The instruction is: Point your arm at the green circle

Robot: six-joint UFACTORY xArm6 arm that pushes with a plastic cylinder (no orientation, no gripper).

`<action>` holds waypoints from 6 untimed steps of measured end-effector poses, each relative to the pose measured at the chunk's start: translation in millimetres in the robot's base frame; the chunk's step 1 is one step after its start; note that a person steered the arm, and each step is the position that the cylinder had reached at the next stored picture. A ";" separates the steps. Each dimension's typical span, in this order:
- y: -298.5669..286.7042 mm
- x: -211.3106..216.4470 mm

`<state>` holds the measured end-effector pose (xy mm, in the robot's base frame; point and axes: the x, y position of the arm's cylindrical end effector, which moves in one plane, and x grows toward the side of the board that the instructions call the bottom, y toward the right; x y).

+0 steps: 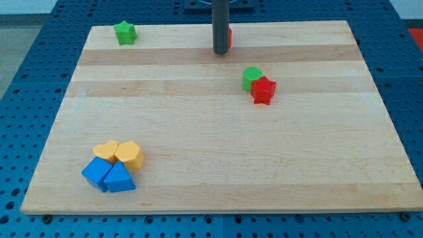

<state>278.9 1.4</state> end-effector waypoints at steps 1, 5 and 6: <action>0.0 -7.4; -0.9 55.6; -1.2 91.3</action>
